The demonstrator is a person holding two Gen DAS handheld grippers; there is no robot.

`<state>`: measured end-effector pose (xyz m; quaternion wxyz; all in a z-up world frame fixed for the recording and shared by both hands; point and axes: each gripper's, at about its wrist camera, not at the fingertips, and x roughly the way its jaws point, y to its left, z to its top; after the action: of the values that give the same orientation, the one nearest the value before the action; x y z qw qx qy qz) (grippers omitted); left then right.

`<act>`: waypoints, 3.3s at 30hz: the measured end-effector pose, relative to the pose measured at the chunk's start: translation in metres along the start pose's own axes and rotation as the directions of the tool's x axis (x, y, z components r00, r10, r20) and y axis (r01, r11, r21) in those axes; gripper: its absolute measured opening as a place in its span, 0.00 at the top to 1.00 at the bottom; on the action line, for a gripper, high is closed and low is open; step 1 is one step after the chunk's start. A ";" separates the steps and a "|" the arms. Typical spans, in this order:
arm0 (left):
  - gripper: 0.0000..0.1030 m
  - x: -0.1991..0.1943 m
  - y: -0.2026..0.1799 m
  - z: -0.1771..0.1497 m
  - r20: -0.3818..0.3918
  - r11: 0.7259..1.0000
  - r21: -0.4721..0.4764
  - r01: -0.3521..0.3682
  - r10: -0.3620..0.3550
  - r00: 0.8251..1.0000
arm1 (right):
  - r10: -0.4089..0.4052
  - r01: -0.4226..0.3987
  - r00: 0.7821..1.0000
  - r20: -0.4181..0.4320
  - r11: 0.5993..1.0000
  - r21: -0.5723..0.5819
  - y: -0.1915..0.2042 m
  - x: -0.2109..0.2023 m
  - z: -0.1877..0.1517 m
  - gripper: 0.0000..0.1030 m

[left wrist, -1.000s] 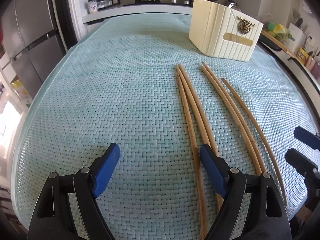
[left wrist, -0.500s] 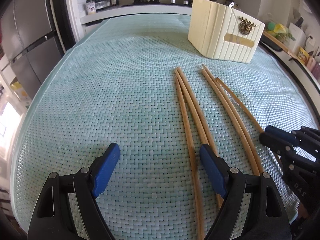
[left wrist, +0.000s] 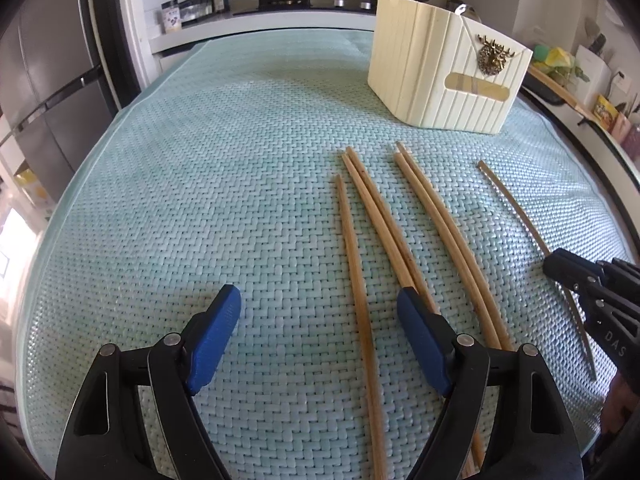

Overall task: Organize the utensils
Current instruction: 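Close the left tool on one chopstick while the right tool grasps another chopstick, then lift both chopsticks and carry them above the cream holder with both tools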

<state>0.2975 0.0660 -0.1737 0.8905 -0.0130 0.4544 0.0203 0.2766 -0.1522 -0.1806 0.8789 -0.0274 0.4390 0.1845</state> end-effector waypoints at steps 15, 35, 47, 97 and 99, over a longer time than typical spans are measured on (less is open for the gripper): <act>0.44 0.017 -0.006 0.029 -0.046 0.999 0.027 0.043 -0.041 0.998 | 0.094 -0.100 0.992 -0.089 0.993 -0.062 -0.004 0.041 0.055 0.90; 0.97 -0.014 0.003 0.053 0.057 0.989 -0.012 0.150 -0.149 0.987 | 0.175 -0.175 0.984 -0.021 0.985 -0.011 -0.005 0.030 0.096 0.94; 0.97 -0.119 0.013 0.060 0.288 0.978 -0.011 0.207 -0.195 0.938 | 0.232 -0.234 0.946 0.227 0.972 -0.020 -0.016 -0.090 0.101 0.94; 0.97 -0.177 -0.026 0.260 0.565 0.952 0.065 0.300 -0.282 0.775 | 0.060 -0.013 0.796 0.603 0.997 -0.081 -0.050 -0.213 0.243 0.94; 0.97 -0.162 -0.032 0.273 0.558 0.951 0.053 0.303 -0.280 0.781 | 0.056 -0.015 0.805 0.591 0.997 -0.074 -0.053 -0.200 0.255 0.94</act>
<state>0.4252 0.0412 0.1177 0.9759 -0.0940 0.1661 -0.1057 0.3798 -0.2078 0.1256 0.9669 0.0110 0.1371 0.2147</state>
